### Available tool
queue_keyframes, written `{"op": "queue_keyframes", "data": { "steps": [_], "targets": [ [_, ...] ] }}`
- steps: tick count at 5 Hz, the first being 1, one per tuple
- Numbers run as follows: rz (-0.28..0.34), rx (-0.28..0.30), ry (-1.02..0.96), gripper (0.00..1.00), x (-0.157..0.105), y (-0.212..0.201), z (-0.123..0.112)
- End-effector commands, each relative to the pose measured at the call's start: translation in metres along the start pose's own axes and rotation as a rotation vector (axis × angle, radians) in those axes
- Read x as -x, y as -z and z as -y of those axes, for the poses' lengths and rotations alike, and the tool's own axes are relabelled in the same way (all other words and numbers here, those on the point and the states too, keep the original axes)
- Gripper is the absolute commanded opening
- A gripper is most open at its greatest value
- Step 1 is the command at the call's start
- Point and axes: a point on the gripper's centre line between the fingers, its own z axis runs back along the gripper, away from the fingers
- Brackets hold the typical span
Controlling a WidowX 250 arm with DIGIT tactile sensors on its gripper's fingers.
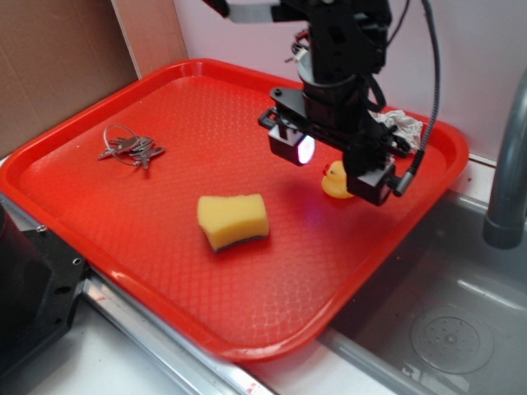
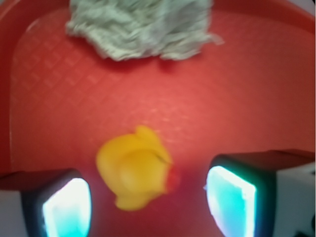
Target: Grab the yellow duck.
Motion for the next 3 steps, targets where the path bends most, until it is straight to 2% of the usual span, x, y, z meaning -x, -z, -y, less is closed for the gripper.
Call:
{"op": "queue_keyframes", "data": {
  "steps": [1, 3],
  "targets": [
    [0.01, 0.013, -0.023, 0.0, -0.0139, 0.0067, -0.0007],
    [-0.04, 0.037, -0.01, 0.0, -0.0114, 0.0078, -0.0106]
  ]
}}
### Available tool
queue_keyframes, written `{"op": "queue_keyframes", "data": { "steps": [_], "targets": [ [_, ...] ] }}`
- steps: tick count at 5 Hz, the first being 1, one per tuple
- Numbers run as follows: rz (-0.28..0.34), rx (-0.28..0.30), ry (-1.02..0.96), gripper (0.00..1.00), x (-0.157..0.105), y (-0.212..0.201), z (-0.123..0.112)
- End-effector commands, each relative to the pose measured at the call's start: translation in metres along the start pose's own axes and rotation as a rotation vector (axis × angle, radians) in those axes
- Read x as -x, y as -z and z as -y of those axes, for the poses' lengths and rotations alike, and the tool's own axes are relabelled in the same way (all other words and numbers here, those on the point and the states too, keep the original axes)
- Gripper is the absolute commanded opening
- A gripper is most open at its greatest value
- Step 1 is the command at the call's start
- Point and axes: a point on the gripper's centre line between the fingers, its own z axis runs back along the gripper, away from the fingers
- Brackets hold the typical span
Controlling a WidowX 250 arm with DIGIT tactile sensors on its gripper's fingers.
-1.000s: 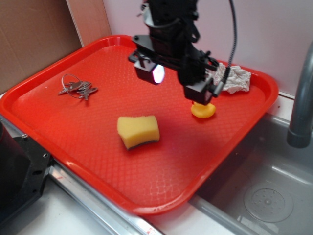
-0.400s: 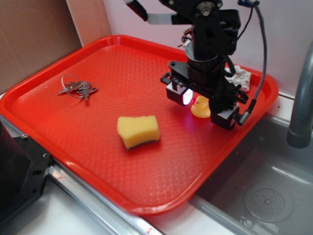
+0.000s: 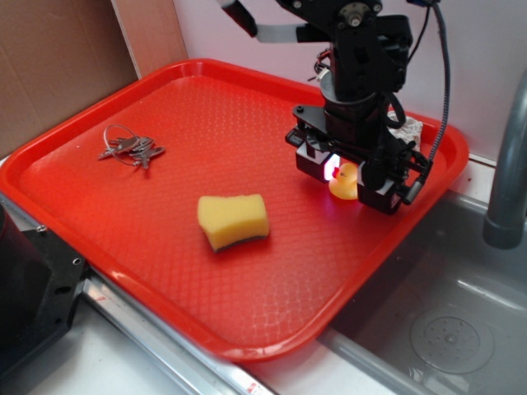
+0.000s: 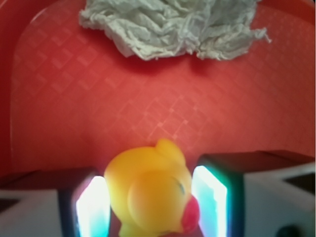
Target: Grab the yellow duck.
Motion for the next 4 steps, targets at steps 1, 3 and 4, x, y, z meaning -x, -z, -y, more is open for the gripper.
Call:
{"op": "queue_keyframes", "data": {
  "steps": [1, 3, 4],
  "targets": [
    [-0.074, -0.025, 0.031, 0.0, -0.001, -0.037, -0.035],
    [-0.051, -0.048, -0.135, 0.0, 0.024, -0.109, -0.094],
    [-0.055, -0.056, -0.216, 0.0, 0.041, -0.134, -0.119]
  ]
}}
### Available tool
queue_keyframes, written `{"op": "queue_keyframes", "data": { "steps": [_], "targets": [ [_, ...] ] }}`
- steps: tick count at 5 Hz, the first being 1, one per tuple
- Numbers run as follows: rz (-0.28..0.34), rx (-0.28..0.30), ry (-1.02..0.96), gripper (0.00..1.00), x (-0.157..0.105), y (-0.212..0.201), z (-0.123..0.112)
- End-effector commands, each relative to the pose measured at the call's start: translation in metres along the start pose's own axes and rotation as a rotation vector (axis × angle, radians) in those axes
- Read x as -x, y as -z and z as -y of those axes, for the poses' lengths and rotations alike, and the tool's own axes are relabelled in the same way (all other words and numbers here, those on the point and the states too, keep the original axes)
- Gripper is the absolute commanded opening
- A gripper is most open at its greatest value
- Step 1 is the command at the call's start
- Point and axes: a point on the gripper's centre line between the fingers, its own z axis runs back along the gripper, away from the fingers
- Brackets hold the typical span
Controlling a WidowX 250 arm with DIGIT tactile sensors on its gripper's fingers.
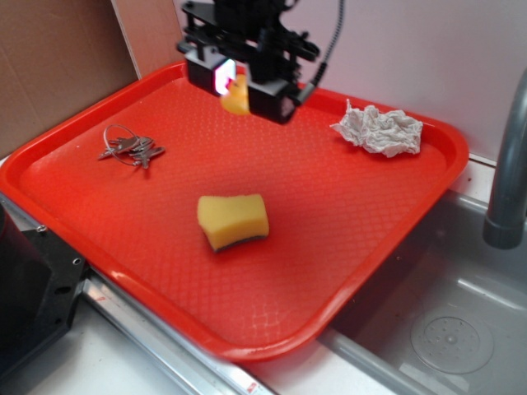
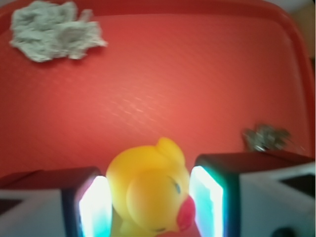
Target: Grab the yellow duck.
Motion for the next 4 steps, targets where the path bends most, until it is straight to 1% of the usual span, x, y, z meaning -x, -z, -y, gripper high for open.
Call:
{"op": "queue_keyframes", "data": {
  "steps": [1, 2, 3, 4],
  "targets": [
    [0.032, 0.061, -0.166, 0.0, 0.027, -0.041, -0.054],
    [0.038, 0.09, -0.221, 0.0, 0.037, -0.045, -0.071],
    [0.026, 0.126, -0.282, 0.0, 0.037, -0.047, -0.082],
    [0.031, 0.134, -0.264, 0.0, 0.034, -0.045, -0.079]
  ]
}}
